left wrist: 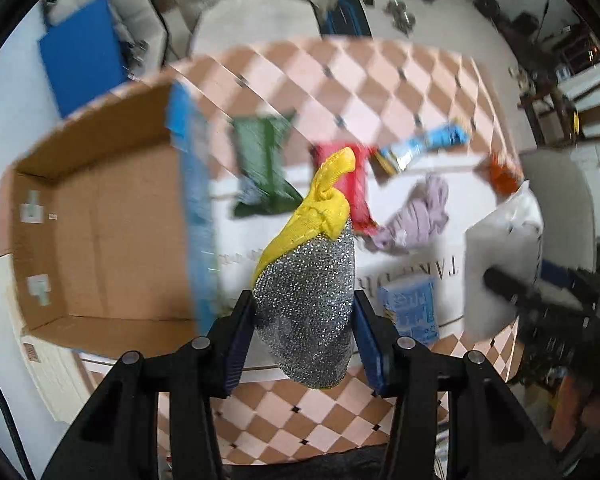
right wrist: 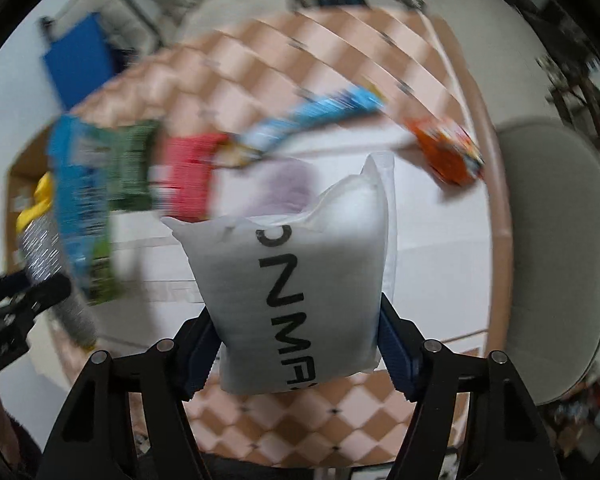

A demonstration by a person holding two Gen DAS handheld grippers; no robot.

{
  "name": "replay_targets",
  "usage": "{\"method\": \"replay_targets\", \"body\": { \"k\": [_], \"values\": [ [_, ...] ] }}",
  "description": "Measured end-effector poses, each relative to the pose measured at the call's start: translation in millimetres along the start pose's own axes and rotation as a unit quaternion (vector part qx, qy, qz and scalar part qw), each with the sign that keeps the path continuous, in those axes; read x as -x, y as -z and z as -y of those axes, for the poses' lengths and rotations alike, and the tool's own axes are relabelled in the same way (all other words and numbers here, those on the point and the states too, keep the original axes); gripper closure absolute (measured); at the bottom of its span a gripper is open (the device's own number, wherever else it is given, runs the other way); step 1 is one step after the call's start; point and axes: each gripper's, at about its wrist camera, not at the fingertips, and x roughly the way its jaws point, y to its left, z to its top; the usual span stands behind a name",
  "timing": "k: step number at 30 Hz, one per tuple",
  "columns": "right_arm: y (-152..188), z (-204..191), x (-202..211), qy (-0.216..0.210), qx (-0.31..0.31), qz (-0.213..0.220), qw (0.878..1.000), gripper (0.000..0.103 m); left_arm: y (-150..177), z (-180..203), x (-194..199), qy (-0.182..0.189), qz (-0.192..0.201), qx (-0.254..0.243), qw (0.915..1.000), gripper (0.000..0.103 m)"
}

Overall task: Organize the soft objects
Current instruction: 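Carry both items over the box and open both tools to drop them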

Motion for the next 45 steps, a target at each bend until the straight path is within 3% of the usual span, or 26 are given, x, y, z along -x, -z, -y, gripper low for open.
{"method": "replay_targets", "body": {
  "k": [4, 9, 12, 18, 22, 28, 38, 39, 43, 45],
  "values": [
    [-5, -97, 23, -0.034, 0.043, 0.033, 0.998, 0.03, -11, -52, 41, -0.012, 0.033, 0.02, 0.9992, 0.058],
    [-20, -200, 41, -0.059, 0.07, 0.054, 0.994, 0.03, -35, -126, 58, -0.011, 0.044, 0.061, 0.9971, 0.058],
    [-31, -250, 35, -0.064, 0.068, 0.054, 0.994, 0.03, -50, -166, 49, -0.006, 0.033, 0.081, 0.9962, 0.058],
    [-78, -329, -18, -0.053, 0.041, 0.03, 0.997, 0.03, -83, -246, 5, 0.023, -0.023, 0.105, 0.9939, 0.058],
    [-101, -360, -61, -0.037, 0.027, 0.008, 0.999, 0.03, -106, -275, -37, 0.035, -0.063, 0.106, 0.9917, 0.058],
    [-122, -382, -115, -0.007, 0.012, -0.012, 1.0, 0.03, -122, -285, -82, 0.056, -0.11, 0.091, 0.9881, 0.058],
    [-129, -383, -152, 0.007, -0.006, -0.025, 1.0, 0.025, -126, -283, -112, 0.078, -0.151, 0.074, 0.9826, 0.053],
    [-130, -384, -153, 0.006, -0.007, -0.028, 1.0, 0.022, -126, -284, -113, 0.082, -0.152, 0.076, 0.9819, 0.051],
    [-130, -383, -148, 0.004, -0.008, -0.022, 1.0, 0.016, -122, -287, -102, 0.078, -0.133, 0.079, 0.985, 0.024],
    [-127, -381, -140, 0.0, -0.009, -0.017, 1.0, 0.012, -120, -288, -94, 0.064, -0.123, 0.071, 0.9878, 0.018]
  ]
}}
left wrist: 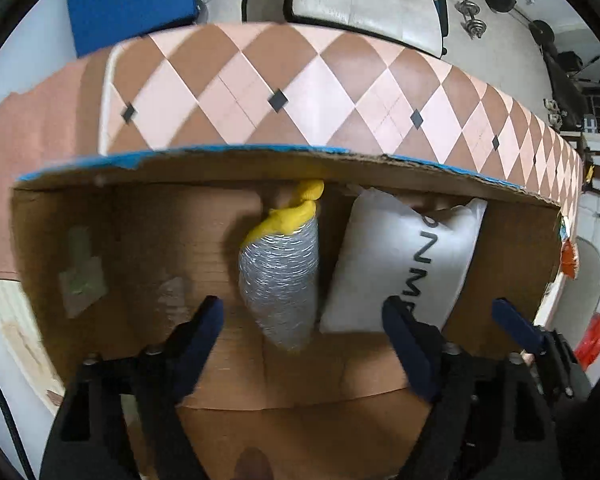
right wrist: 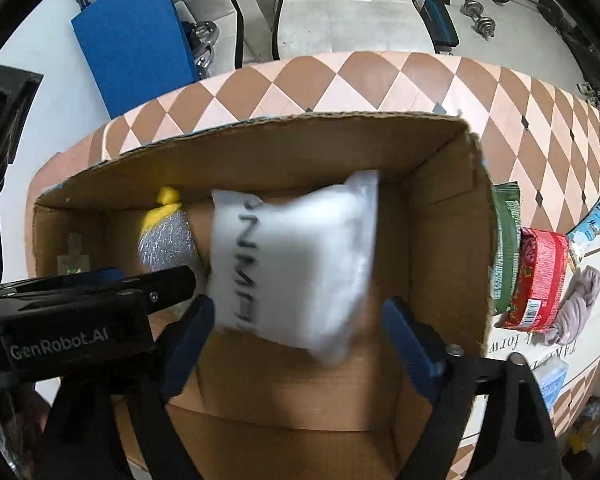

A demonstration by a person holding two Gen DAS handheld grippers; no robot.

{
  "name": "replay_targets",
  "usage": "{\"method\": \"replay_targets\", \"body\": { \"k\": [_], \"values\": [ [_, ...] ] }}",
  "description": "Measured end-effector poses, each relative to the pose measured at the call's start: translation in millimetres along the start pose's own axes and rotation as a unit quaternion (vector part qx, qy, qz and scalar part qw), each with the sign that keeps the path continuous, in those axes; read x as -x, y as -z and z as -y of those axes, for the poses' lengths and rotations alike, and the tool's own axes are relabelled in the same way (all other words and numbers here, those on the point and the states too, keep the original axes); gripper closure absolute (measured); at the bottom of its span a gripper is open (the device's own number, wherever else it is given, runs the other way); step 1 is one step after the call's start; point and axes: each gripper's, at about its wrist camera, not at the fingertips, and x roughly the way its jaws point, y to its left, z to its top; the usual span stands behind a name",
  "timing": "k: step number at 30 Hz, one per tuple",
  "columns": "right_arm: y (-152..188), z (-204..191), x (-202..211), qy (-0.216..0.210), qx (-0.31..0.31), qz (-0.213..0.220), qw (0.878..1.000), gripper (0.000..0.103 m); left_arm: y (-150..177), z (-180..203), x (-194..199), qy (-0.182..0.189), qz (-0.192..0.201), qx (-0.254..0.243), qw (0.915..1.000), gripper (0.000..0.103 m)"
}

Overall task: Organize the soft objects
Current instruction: 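Carry both items over the box and open both tools to drop them, then grasp the green snack pack with the left tool while the right tool grasps the red pack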

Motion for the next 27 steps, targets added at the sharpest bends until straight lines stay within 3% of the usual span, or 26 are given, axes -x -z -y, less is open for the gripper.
{"method": "replay_targets", "body": {
  "k": [3, 8, 10, 19, 27],
  "values": [
    [8, 1, 10, 0.008, 0.005, 0.006, 1.0, 0.01, 15, 2, 19, -0.026, 0.033, -0.011, 0.9991, 0.013],
    [37, 1, 32, 0.02, 0.023, 0.024, 0.999, 0.0, 51, -6, 47, -0.036, 0.087, -0.007, 0.9955, 0.011],
    [49, 0, 42, 0.029, 0.035, 0.035, 0.998, 0.0, 75, -7, 59, -0.046, 0.116, -0.005, 0.9922, 0.0],
    [113, -11, 83, 0.027, 0.059, 0.083, 0.994, 0.0, 145, -4, 85, -0.082, 0.197, -0.016, 0.9769, 0.0],
    [157, -20, 127, 0.019, 0.069, 0.126, 0.989, 0.0, 190, -5, 116, -0.075, 0.249, -0.008, 0.9656, 0.0]
  ]
}}
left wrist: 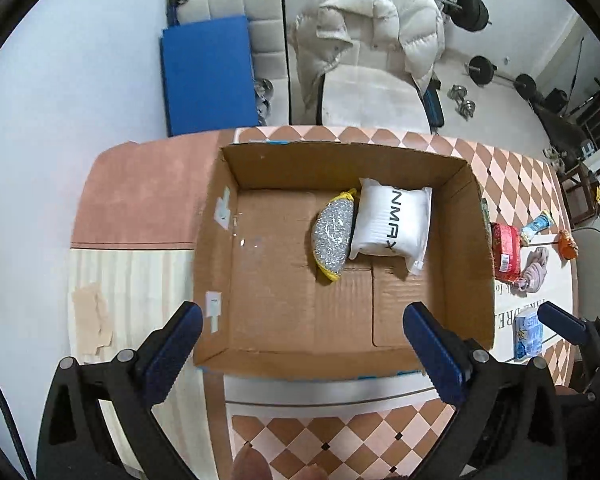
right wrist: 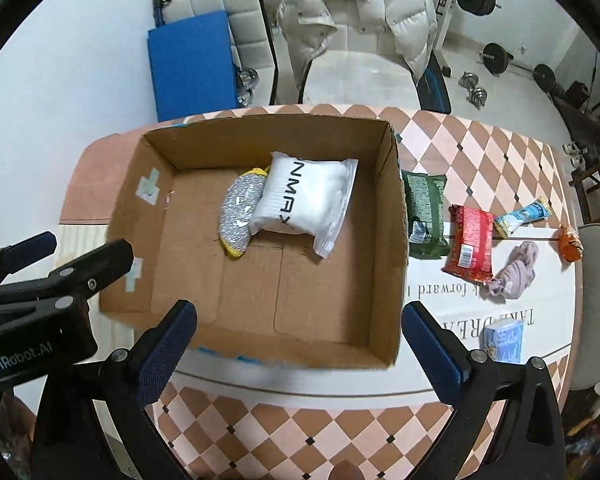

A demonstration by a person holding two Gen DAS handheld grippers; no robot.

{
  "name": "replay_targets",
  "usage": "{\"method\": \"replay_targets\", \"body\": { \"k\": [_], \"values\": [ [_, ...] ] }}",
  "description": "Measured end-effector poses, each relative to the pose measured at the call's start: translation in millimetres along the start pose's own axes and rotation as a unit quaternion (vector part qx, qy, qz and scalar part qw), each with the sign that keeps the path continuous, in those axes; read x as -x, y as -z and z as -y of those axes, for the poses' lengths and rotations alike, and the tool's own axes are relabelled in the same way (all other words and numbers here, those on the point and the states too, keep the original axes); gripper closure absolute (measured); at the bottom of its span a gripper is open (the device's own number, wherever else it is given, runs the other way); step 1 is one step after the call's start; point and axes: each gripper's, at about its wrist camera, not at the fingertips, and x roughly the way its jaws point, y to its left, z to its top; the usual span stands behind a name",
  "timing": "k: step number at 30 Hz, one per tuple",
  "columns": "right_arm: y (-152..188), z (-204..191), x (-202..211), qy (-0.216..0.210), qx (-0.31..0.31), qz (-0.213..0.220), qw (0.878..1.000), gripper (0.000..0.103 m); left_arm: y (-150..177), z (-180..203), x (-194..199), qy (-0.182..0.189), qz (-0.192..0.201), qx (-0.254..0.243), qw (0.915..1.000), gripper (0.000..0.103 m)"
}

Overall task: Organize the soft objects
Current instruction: 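Grasp the green snack pack with the left tool while the right tool grasps the red pack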

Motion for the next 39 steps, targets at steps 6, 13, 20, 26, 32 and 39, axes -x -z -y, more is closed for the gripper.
{"method": "replay_targets", "body": {
  "k": [6, 13, 20, 26, 32, 39],
  "values": [
    [20, -2, 23, -0.024, -0.003, 0.005, 1.0, 0.0, 16, 4, 24, 0.004, 0.014, 0.007, 0.9999, 0.0],
    [37, 43, 31, -0.044, -0.038, -0.005, 0.998, 0.0, 14, 61, 31, -0.018, 0.021, -0.057, 0.998, 0.0],
    [52, 186, 16, -0.01, -0.156, -0.032, 0.987, 0.0, -19, 171, 1, 0.023, -0.02, -0.115, 0.9928, 0.0],
    [23, 289, -35, -0.027, -0.226, -0.061, 0.972, 0.0, -71, 269, -68, 0.005, -0.082, -0.144, 0.9862, 0.0],
    [-24, 308, -121, -0.083, -0.244, -0.104, 0.961, 0.005, -117, 317, -133, -0.045, -0.133, -0.16, 0.977, 0.002],
    [-35, 309, -198, -0.127, -0.278, -0.155, 0.939, 0.018, -137, 337, -203, -0.09, -0.205, -0.19, 0.9559, 0.02]
  ]
}}
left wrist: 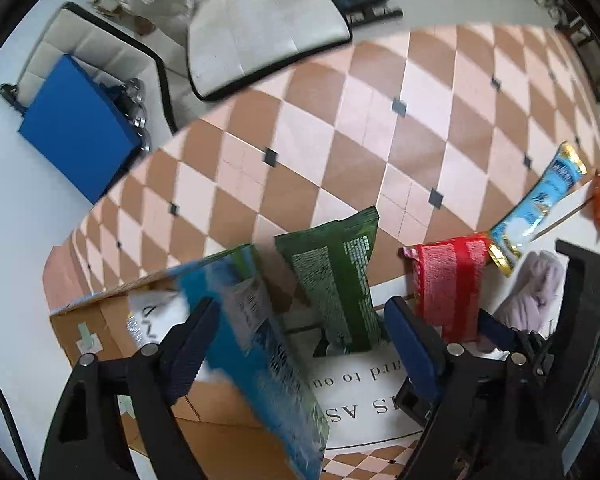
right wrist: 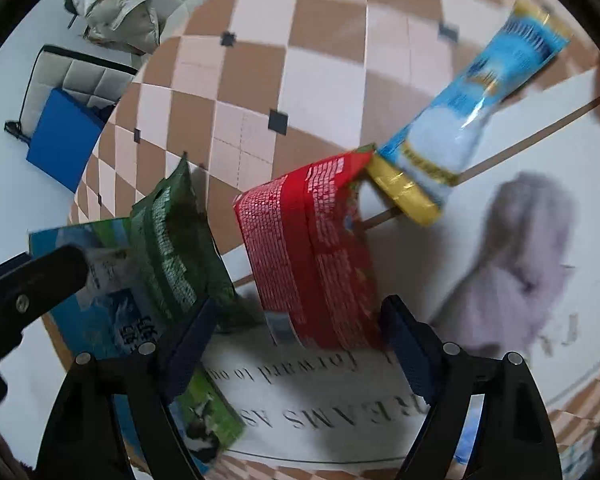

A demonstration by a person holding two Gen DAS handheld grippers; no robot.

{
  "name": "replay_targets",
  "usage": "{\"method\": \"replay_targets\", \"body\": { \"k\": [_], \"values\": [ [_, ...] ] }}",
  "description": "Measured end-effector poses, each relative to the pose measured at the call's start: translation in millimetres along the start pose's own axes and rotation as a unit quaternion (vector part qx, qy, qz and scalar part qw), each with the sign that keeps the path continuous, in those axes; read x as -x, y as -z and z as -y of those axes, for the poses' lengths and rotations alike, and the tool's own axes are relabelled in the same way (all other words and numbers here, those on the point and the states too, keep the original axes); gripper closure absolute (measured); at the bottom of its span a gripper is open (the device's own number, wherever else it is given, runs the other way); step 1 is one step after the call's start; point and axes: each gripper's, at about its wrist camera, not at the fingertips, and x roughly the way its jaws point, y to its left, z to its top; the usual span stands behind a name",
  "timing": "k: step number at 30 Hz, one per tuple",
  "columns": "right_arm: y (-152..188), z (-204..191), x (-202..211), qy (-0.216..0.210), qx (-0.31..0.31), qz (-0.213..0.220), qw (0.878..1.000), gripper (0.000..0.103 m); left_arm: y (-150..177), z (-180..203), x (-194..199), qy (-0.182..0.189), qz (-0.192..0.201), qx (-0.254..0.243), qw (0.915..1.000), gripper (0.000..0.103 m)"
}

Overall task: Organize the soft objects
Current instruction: 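Grasp the green snack pack with the left tool while the right tool grasps the red pack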

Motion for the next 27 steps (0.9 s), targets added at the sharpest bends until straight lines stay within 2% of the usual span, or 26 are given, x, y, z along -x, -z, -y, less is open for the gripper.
{"method": "replay_targets", "body": {
  "k": [1, 2, 3, 5, 8, 11, 14, 15, 16, 17, 18, 19, 24, 27],
  "values": [
    [0, 2, -4, 0.005, 0.001, -0.001, 1.0, 0.026, -4, 3, -9, 0.004, -0.013, -0.002, 0.9999, 0.02],
    [0, 3, -5, 0.012, 0.005, -0.002, 1.0, 0.029, -7, 6, -16, 0.007, -0.025, -0.006, 0.9997, 0.02],
    [1, 3, -2, 0.024, 0.016, 0.003, 1.0, 0.046, -10, 6, -20, 0.01, -0.035, -0.01, 0.9993, 0.02],
    [2, 7, 2, 0.035, 0.022, -0.003, 0.999, 0.048, -14, 12, -35, 0.023, -0.064, -0.016, 0.9976, 0.02],
    [5, 23, 9, 0.044, 0.019, -0.009, 0.999, 0.05, -16, 20, -53, 0.018, -0.092, -0.025, 0.9953, 0.02],
    [10, 37, 18, 0.062, 0.023, -0.009, 0.998, 0.05, -13, 34, -67, -0.016, -0.106, -0.056, 0.9927, 0.019],
    [14, 43, 26, 0.073, 0.028, -0.006, 0.997, 0.052, -6, 40, -83, 0.005, -0.129, -0.049, 0.9904, 0.019],
    [14, 44, 29, 0.072, 0.029, -0.005, 0.997, 0.053, -4, 42, -86, 0.004, -0.127, -0.048, 0.9907, 0.026],
    [16, 44, 31, 0.072, 0.032, -0.005, 0.997, 0.053, 0, 43, -89, 0.001, -0.121, -0.048, 0.9915, 0.039],
    [17, 44, 33, 0.071, 0.033, -0.005, 0.997, 0.054, 3, 43, -91, -0.002, -0.12, -0.046, 0.9917, 0.047],
    [19, 45, 35, 0.072, 0.035, -0.003, 0.997, 0.054, 7, 43, -94, 0.008, -0.123, -0.042, 0.9915, 0.062],
    [12, 47, 40, 0.073, 0.036, -0.002, 0.997, 0.054, 12, 44, -97, 0.026, -0.126, -0.034, 0.9911, 0.066],
    [8, 44, 33, 0.073, 0.031, -0.014, 0.997, 0.053, 33, 50, -103, 0.047, -0.111, -0.035, 0.9922, 0.063],
    [1, 43, 23, 0.082, 0.027, -0.026, 0.996, 0.046, 45, 43, -115, 0.072, -0.116, -0.014, 0.9906, 0.058]
  ]
}}
